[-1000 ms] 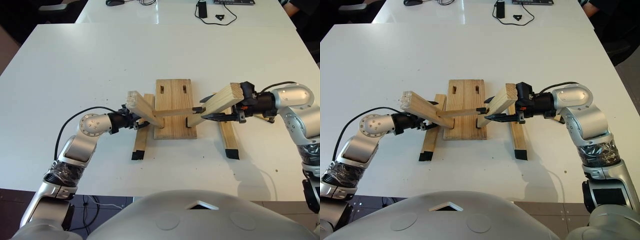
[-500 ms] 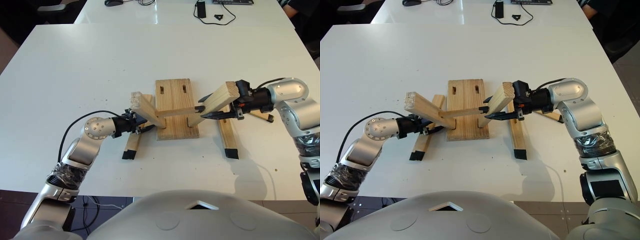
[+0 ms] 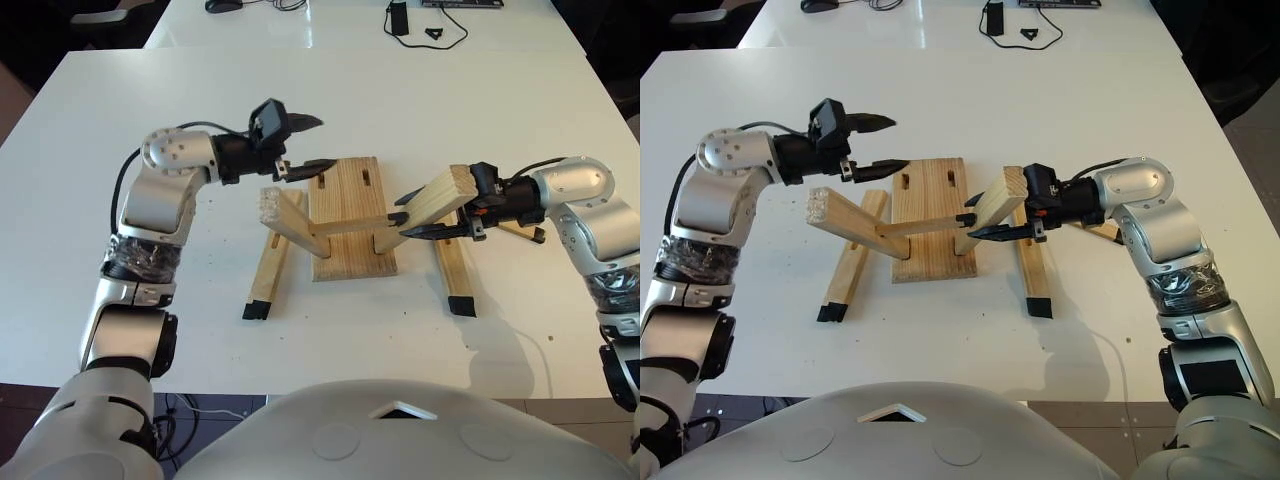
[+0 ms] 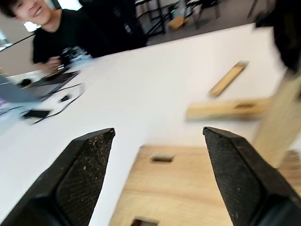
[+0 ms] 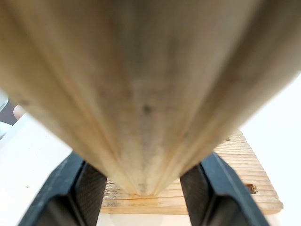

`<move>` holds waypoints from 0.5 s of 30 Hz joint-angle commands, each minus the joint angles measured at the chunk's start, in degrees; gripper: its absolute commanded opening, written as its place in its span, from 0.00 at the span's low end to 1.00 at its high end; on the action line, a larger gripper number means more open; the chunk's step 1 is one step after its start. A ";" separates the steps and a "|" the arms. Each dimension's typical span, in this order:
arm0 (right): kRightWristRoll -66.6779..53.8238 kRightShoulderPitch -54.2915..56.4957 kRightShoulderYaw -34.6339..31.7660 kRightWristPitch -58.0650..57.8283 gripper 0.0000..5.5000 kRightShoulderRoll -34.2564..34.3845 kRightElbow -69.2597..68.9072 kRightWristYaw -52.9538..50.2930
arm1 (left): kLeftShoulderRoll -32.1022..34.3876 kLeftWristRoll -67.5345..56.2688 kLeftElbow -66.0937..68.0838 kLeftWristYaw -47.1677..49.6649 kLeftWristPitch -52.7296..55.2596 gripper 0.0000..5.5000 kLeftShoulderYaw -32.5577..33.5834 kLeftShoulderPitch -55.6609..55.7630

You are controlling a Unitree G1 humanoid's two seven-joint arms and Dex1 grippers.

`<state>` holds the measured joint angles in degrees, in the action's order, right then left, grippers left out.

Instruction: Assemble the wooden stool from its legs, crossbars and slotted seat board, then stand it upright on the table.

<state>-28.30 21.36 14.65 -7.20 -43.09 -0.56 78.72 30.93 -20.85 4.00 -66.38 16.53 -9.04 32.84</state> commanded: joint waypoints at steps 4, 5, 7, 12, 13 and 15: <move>8.17 -1.03 6.30 -0.74 0.37 0.83 4.18 0.60 | -1.53 -7.91 -1.61 -13.21 13.02 0.64 -6.01 6.28; 8.27 -0.79 6.59 -0.65 0.37 0.94 4.34 0.71 | -1.82 -8.22 -1.96 -13.50 13.65 0.64 -6.29 6.39; 8.45 -0.41 7.07 -0.41 0.37 1.09 4.71 0.87 | -2.45 -8.53 -2.22 -13.58 14.52 0.64 -6.37 6.56; 8.76 0.04 7.94 0.01 0.37 1.33 5.09 1.01 | -3.70 -8.04 0.15 -12.73 14.67 0.64 -5.92 7.18; 8.73 0.05 8.06 0.06 0.37 1.30 5.06 1.00 | -3.86 -8.04 0.50 -12.54 14.78 0.64 -5.83 7.17; 8.58 0.06 8.24 -0.04 0.37 1.32 5.10 0.90 | -4.22 -6.08 2.71 -11.98 13.74 0.64 -7.13 6.19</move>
<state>-28.17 25.13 17.80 -6.04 -41.55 2.44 79.61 26.99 -29.15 4.53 -79.07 30.62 -15.11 38.26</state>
